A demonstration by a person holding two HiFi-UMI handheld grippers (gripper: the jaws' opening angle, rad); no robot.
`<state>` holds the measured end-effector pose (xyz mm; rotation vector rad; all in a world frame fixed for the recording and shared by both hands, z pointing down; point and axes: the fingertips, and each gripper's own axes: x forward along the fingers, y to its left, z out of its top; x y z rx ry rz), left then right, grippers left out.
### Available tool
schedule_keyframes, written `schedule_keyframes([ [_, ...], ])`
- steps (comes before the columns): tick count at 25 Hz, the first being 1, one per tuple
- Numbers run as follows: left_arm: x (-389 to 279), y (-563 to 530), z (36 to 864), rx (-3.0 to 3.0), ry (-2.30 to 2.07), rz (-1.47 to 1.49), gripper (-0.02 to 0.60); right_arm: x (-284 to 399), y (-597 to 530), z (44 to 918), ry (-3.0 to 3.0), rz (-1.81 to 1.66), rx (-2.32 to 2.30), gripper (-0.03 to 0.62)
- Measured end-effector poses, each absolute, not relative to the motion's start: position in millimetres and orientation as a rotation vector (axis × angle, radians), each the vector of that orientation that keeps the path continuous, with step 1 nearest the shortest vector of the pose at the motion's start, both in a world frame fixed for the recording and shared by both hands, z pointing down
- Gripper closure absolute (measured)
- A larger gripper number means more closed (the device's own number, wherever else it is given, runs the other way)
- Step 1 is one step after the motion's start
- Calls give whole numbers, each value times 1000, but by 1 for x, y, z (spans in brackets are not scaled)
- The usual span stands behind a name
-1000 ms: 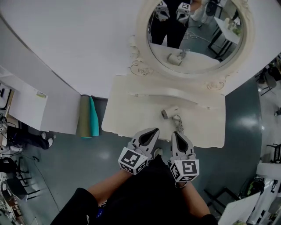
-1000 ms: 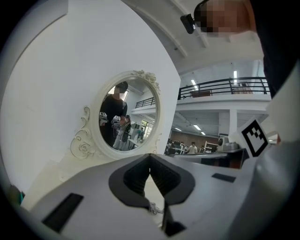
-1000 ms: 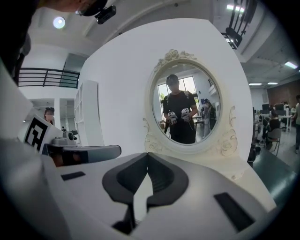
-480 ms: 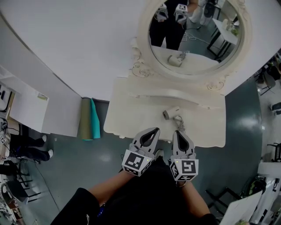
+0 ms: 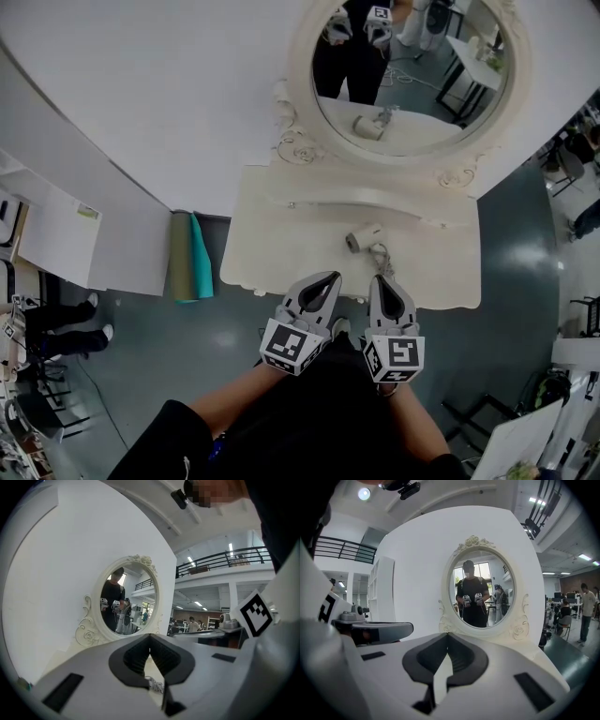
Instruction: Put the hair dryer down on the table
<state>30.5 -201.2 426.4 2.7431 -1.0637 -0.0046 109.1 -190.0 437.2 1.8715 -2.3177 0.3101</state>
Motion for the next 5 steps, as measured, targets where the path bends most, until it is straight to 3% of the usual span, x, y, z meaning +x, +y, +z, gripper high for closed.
schedule_keyframes([
  [5, 30, -200, 423, 2752, -1059, -14, 568, 107, -187, 436, -2317, 306, 1865, 577],
])
